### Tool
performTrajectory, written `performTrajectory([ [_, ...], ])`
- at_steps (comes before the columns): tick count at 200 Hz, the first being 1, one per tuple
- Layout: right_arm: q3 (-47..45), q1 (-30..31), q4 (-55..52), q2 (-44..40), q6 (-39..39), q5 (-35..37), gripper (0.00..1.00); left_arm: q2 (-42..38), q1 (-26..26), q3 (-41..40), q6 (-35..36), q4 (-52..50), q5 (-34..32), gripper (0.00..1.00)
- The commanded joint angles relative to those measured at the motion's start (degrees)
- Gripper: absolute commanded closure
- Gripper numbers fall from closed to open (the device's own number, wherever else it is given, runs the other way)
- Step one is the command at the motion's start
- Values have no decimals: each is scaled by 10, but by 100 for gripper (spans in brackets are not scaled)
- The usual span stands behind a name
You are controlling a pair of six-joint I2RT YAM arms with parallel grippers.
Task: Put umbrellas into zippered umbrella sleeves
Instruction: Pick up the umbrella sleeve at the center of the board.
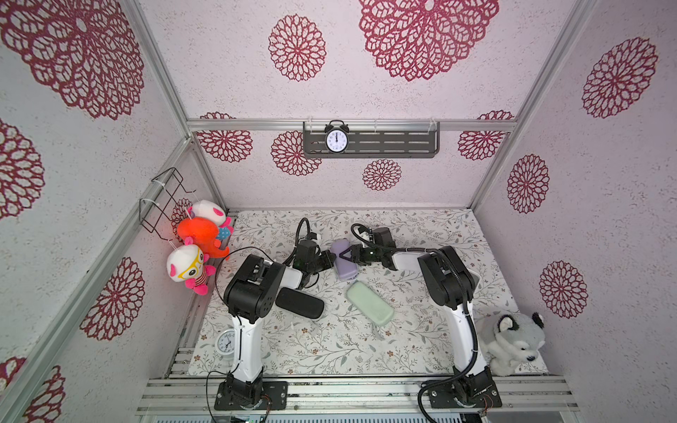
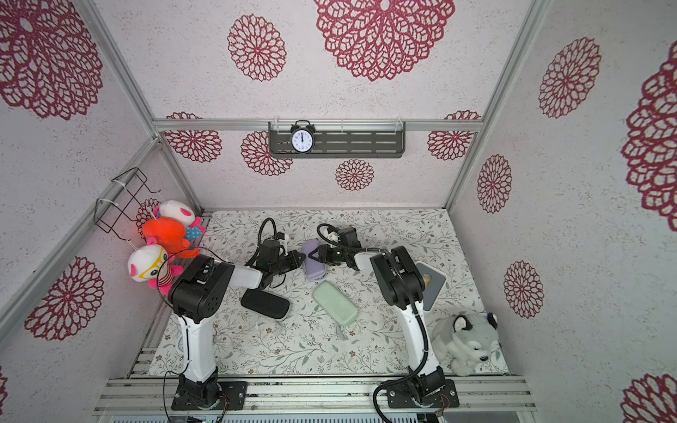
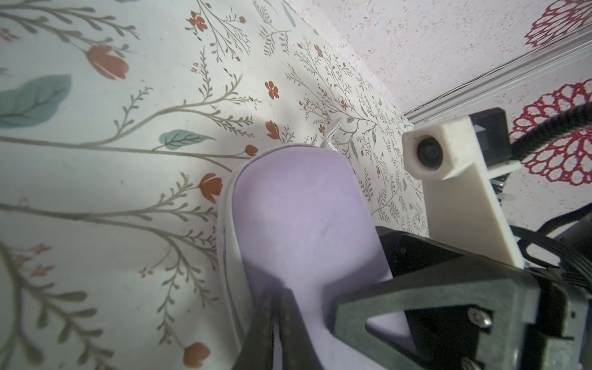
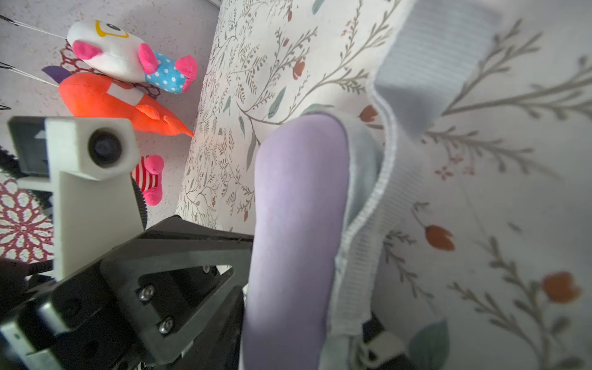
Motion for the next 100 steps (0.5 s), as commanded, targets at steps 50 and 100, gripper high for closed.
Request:
performTrajectory([
  [50,-42,1,134,-48,41,-37,94,-22,-3,-75,-28,9,43,58],
  [100,-23,-17,127,-86,38,-44,97,-140,18,-131,-53,84,78,33],
])
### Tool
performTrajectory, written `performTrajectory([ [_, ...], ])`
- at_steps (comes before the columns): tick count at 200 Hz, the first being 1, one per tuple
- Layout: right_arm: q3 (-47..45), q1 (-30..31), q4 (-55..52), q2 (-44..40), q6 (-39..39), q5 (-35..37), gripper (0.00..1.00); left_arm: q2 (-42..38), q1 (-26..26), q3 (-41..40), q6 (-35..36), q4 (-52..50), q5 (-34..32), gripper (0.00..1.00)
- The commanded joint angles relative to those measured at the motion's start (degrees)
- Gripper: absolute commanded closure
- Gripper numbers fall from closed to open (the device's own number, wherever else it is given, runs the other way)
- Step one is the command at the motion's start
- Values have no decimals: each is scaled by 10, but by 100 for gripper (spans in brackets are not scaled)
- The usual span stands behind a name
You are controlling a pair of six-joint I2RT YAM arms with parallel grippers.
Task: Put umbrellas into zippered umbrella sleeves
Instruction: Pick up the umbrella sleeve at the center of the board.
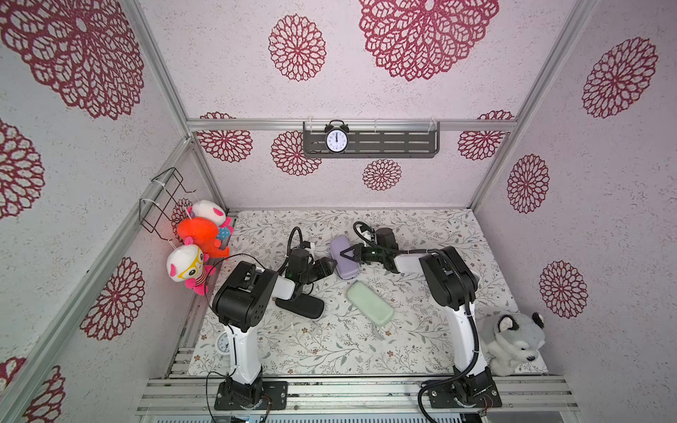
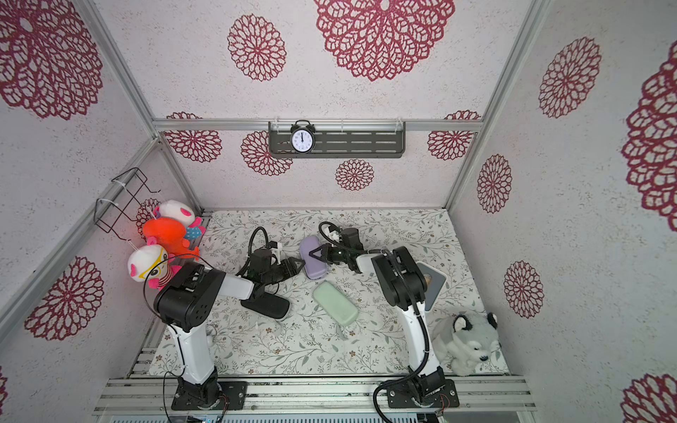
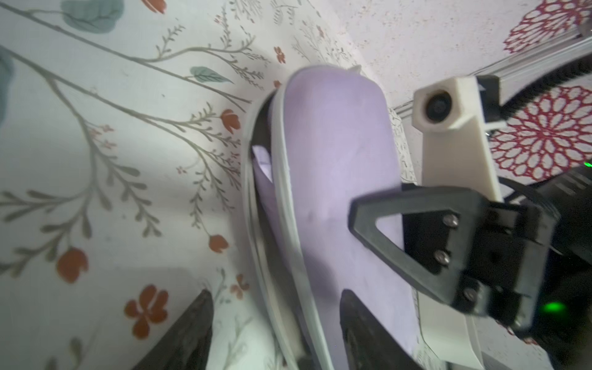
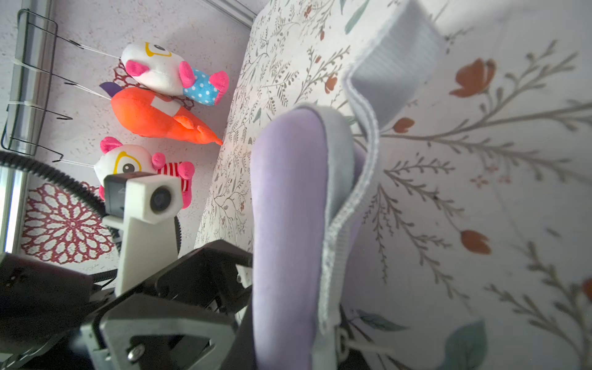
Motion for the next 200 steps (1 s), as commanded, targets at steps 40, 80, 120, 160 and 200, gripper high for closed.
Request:
performTrajectory([
  [40,-15,-16,189,-71,99,-75,96,-11,5,-29,-40,91,20,13],
  [80,-47,-10,203,-103,104,-77,95,55,2,-63,-104,335,43,9],
  [120,-75,1,226,-137,111,-79,94,63,-20,-42,-130,427,87,14],
  [160,-86,-7,195,-164,92,-72,94,10,-29,-92,-113,456,95,19],
  [200,-93,8,167,-195,68,-65,92,-18,-40,-89,-110,456,114,14],
])
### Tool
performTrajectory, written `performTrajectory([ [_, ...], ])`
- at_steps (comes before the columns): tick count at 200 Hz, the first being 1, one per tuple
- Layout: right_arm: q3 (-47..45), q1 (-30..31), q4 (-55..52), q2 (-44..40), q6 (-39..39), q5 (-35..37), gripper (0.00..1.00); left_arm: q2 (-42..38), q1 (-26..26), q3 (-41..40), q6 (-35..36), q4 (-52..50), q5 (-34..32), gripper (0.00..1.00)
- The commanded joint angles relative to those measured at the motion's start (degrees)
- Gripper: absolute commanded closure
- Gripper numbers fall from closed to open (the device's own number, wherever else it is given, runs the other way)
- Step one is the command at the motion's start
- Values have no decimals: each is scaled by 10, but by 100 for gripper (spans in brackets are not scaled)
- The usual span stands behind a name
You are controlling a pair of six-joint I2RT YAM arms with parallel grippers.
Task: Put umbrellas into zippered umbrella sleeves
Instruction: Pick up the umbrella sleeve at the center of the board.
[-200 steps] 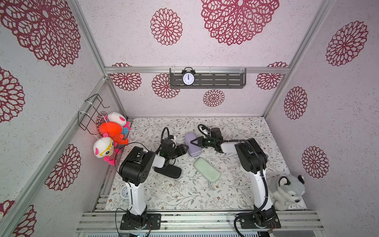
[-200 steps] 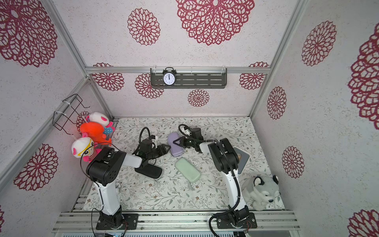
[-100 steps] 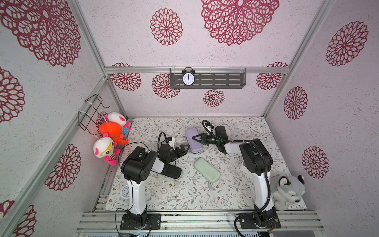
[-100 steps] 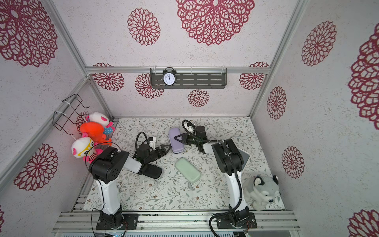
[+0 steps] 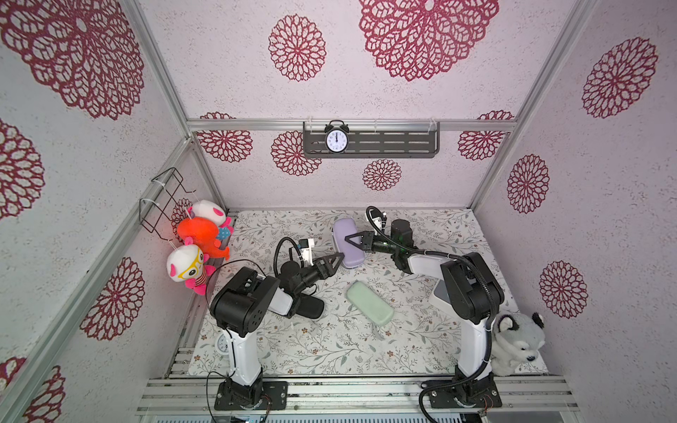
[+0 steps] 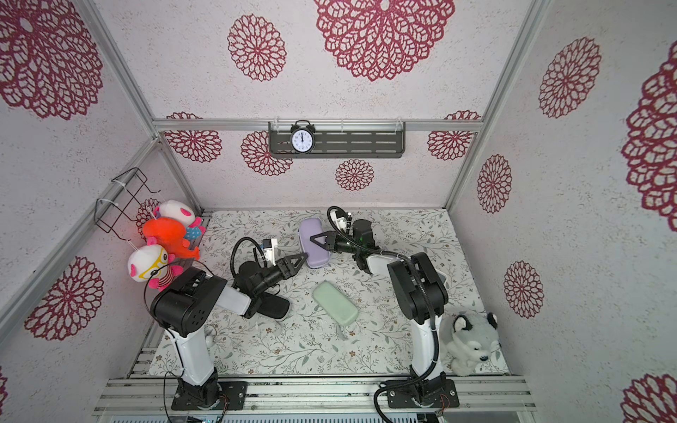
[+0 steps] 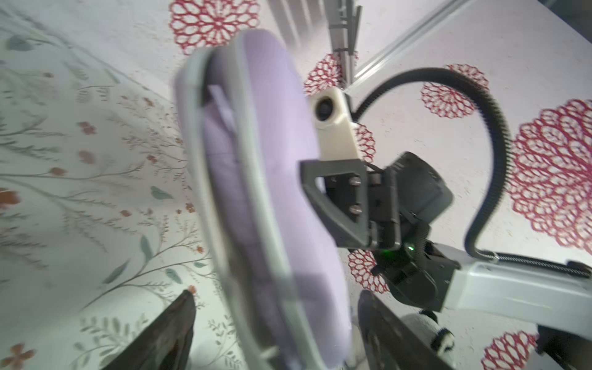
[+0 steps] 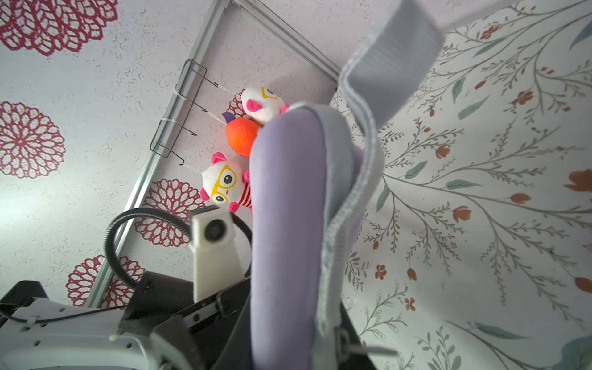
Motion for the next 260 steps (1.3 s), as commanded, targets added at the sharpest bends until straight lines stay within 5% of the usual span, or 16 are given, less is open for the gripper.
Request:
performTrajectory([
  [1,-1,16,32,-56,-16,-17,92,-2,-9,23,0,29,36,14],
  [38,-22,28,47,-75,-7,-14,92,13,-38,62,0,23,41,19],
  [71,-36,28,185,-63,105,-56,92,26,-32,64,-6,12,40,26],
  [105,-32,30,71,-85,14,-27,92,50,-12,41,-13,30,39,18],
  [131,-30,34,81,-77,22,-30,92,14,-21,42,9,17,38,14],
  [207,-32,64,9,-78,-45,-21,91,38,-35,65,-4,30,66,60],
  [260,-52,56,2,-82,-63,-5,73,-4,-33,44,-6,29,80,77],
])
